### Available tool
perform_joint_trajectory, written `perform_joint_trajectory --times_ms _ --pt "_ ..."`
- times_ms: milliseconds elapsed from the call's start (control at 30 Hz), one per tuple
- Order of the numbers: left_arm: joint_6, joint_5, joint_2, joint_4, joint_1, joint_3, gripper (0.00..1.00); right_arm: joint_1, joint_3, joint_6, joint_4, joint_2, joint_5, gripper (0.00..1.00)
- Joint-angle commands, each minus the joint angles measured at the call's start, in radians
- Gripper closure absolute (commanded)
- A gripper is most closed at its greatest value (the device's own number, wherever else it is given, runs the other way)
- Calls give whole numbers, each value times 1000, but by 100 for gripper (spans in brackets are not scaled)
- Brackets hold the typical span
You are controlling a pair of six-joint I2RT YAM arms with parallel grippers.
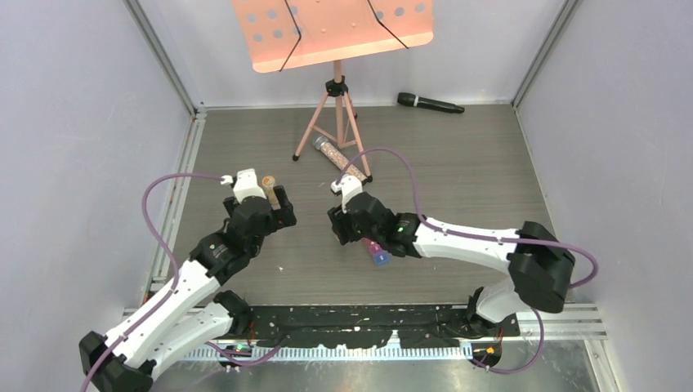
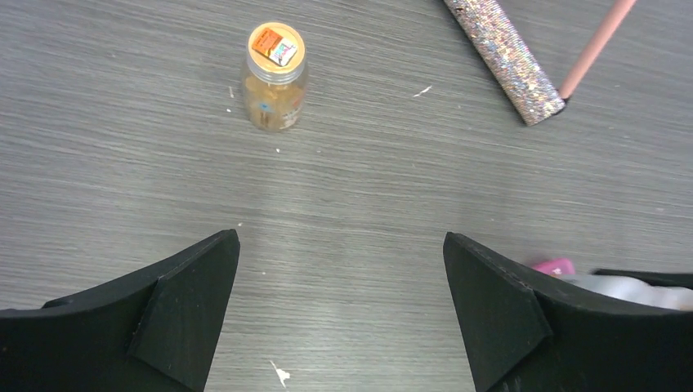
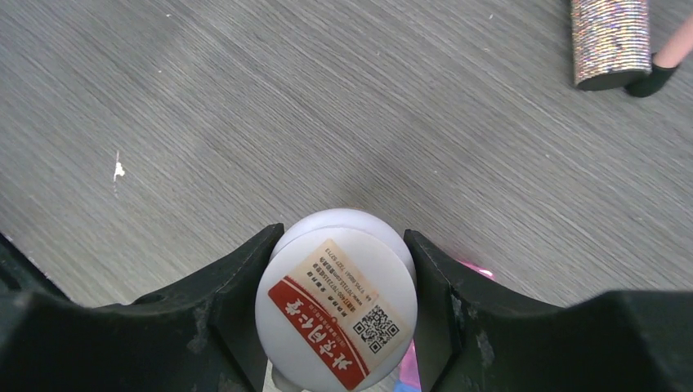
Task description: Sort the pills into containers
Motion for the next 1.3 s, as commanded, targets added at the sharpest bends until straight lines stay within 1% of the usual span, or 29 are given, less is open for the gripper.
perform_joint_trajectory --times_ms 0,167,367,433,500,567,600,633,667,700,733,800,867,933,1067,1100,1200,1267 --pt "-57 168 -89 -15 64 -27 1 42 15 24 166 71 87 68" --pt "-51 217 -108 -41 101 -25 1 67 10 60 244 159 125 68" --pt "-48 280 -89 -37 127 -31 1 69 13 75 271 241 140 66" --pt "-48 289 -90 -30 131 -37 1 69 12 76 275 257 143 65" --pt "-50 297 -91 -28 136 -39 1 69 14 81 269 264 141 62" --pt "-51 303 -92 -27 142 -42 1 69 22 89 252 269 134 53" --pt "-51 306 -92 -26 144 -42 1 68 29 93 227 272 121 44" --pt "-51 308 -92 -26 147 -42 1 69 38 98 215 270 117 40" --pt "-51 311 -90 -26 149 -42 1 69 40 109 200 264 101 30" --pt "-51 315 -89 -28 150 -40 1 69 42 114 193 247 93 25" --pt "-52 319 -87 -28 152 -40 1 69 41 122 181 234 76 18" --pt "-53 330 -84 -27 155 -39 1 69 51 127 144 190 50 10" --pt "-53 340 -80 -21 157 -37 1 68 79 120 83 157 32 5" --pt "-50 348 -77 -16 159 -30 1 64 123 112 19 125 9 3" --pt "-53 367 -65 -9 165 -13 2 20 175 127 -79 78 -135 1" --pt "-57 376 -61 -4 166 -9 5 0 175 140 -93 70 -182 2" --pt "-83 434 -39 17 169 0 14 -36 152 162 -96 22 -242 3" --pt "-108 479 -19 43 169 -2 22 -64 137 182 -96 -11 -277 7"
